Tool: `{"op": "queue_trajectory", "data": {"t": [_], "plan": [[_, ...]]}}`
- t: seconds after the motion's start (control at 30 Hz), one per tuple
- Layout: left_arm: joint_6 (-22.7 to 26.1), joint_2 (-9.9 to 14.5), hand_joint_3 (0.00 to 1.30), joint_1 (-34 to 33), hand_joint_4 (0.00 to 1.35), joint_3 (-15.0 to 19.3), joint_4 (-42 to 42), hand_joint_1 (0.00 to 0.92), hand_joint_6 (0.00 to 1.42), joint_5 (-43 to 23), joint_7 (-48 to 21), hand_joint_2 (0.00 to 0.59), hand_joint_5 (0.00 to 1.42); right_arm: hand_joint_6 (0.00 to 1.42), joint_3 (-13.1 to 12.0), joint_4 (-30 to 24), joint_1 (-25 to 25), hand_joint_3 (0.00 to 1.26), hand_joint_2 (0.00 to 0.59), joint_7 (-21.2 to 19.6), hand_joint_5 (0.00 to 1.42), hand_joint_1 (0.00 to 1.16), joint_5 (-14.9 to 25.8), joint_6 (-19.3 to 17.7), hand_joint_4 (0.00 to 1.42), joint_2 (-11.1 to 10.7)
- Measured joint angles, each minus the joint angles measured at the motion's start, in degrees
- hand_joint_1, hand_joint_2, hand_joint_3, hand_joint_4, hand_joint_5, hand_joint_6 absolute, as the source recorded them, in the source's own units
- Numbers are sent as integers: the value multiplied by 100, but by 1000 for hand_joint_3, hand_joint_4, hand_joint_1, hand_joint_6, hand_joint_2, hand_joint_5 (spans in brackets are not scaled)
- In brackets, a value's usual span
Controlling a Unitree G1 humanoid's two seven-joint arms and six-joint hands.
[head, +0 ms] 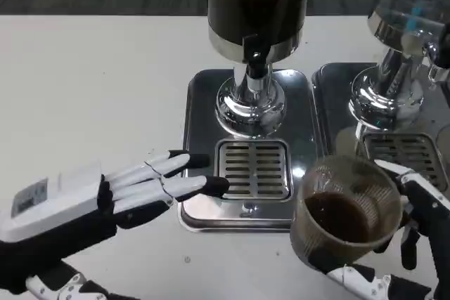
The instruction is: Grasp the cup under the faucet to collect the drink, then remove the cup.
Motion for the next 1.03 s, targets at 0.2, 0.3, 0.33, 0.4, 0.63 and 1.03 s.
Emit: {"op": "queue_trajectory", "data": {"t": [0.2, 0.3, 0.33, 0.4, 0.63, 1.03], "plan": [[-67, 70, 84, 21, 0, -112, 0, 0, 0, 0, 83, 139, 0, 1312, -6, -50, 77, 692, 155, 26, 986, 877, 0, -64, 763, 32], [-96, 113, 86, 21, 0, -120, 0, 0, 0, 0, 111, 139, 0, 1313, -15, -81, 83, 694, 155, 28, 986, 877, 1, -79, 763, 56], [-99, 126, 88, 20, 0, -121, 1, 0, 0, 0, 136, 139, 0, 1314, -17, -83, 83, 696, 155, 28, 986, 877, 1, -85, 763, 65], [-102, 140, 91, 20, 0, -121, 2, 0, 0, 0, 181, 139, 0, 1314, -18, -83, 83, 698, 155, 31, 986, 877, 1, -93, 763, 75], [-118, 151, 94, 20, 0, -123, 16, 0, 0, 16, 250, 139, 0, 1315, -32, -83, 82, 701, 155, 70, 986, 878, 1, -112, 773, 100], [-101, 165, 94, 17, 0, -142, 57, 0, 0, 34, 287, 139, 0, 1315, -46, -83, 82, 702, 158, 84, 997, 876, 4, -130, 774, 156]]}}
